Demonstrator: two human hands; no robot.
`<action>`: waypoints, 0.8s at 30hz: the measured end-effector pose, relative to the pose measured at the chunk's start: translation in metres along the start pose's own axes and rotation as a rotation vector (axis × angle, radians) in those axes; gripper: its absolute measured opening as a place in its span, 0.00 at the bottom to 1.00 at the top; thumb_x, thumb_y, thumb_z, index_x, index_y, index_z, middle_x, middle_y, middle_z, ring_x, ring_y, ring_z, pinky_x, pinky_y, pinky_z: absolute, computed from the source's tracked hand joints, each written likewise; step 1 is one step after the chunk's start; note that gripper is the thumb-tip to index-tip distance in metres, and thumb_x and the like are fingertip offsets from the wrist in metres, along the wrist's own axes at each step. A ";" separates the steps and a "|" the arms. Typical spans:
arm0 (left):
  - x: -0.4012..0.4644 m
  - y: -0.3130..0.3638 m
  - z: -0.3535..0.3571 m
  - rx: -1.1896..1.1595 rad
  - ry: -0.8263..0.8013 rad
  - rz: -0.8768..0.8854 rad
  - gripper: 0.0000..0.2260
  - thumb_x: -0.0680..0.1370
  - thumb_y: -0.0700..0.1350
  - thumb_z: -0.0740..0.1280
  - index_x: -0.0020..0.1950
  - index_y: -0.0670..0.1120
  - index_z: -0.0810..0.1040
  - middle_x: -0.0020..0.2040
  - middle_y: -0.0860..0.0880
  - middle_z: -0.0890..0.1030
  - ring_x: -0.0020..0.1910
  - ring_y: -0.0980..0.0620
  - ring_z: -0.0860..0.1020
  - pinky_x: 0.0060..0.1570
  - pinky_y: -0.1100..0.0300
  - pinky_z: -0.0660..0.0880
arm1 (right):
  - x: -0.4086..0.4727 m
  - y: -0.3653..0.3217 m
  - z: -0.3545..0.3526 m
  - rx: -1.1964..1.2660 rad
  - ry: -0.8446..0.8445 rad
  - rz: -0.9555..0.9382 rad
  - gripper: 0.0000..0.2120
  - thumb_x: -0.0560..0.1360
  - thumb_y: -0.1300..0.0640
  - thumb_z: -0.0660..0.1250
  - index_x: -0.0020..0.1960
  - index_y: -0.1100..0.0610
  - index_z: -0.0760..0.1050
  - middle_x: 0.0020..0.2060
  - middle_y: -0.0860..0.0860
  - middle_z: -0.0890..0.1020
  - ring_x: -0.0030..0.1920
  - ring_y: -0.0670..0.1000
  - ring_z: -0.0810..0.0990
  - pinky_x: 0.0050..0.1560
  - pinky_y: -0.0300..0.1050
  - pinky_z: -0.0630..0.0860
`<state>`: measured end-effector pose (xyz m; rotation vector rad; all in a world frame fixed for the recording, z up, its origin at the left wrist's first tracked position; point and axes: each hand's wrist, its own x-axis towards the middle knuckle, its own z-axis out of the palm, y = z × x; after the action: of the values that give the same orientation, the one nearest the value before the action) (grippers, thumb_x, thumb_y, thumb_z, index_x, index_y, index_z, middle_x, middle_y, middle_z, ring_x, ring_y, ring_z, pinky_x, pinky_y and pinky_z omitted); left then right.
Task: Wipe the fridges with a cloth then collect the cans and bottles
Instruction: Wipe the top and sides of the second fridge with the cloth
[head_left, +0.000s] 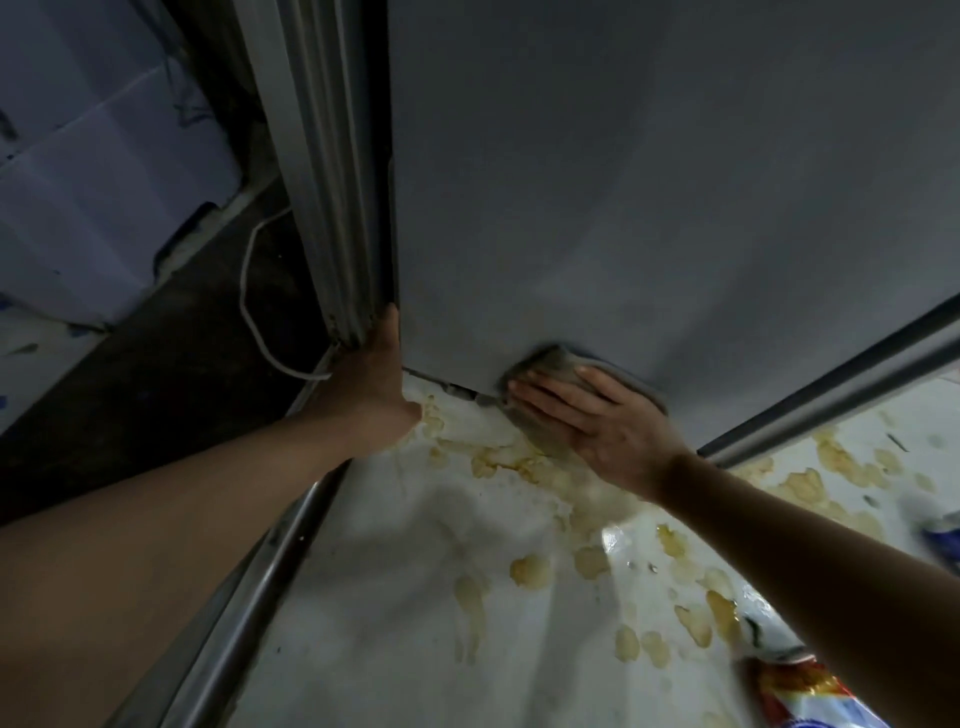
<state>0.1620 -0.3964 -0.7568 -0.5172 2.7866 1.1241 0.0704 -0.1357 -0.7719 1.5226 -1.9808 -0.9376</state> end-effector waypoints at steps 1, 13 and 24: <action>0.000 0.001 0.002 0.029 0.000 0.001 0.48 0.70 0.37 0.70 0.76 0.53 0.37 0.77 0.50 0.54 0.74 0.46 0.60 0.62 0.47 0.72 | 0.017 -0.005 -0.004 0.010 0.029 0.008 0.37 0.71 0.57 0.65 0.75 0.51 0.53 0.75 0.49 0.58 0.75 0.49 0.55 0.74 0.49 0.49; -0.017 -0.001 0.012 0.098 0.005 0.089 0.44 0.72 0.40 0.69 0.76 0.52 0.39 0.77 0.48 0.53 0.74 0.49 0.60 0.68 0.49 0.65 | -0.094 0.023 0.015 0.040 -0.062 0.098 0.31 0.74 0.60 0.49 0.77 0.54 0.49 0.72 0.49 0.63 0.76 0.50 0.45 0.74 0.48 0.35; -0.025 0.023 0.022 0.222 -0.021 0.184 0.41 0.73 0.41 0.67 0.76 0.52 0.42 0.77 0.52 0.49 0.75 0.52 0.52 0.70 0.60 0.53 | 0.056 -0.033 -0.008 0.109 -0.154 -0.089 0.33 0.72 0.58 0.38 0.76 0.52 0.37 0.77 0.49 0.40 0.76 0.50 0.39 0.65 0.52 0.27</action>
<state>0.1770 -0.3589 -0.7528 -0.2296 2.9381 0.8258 0.0824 -0.1965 -0.7940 1.6552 -2.1176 -1.0262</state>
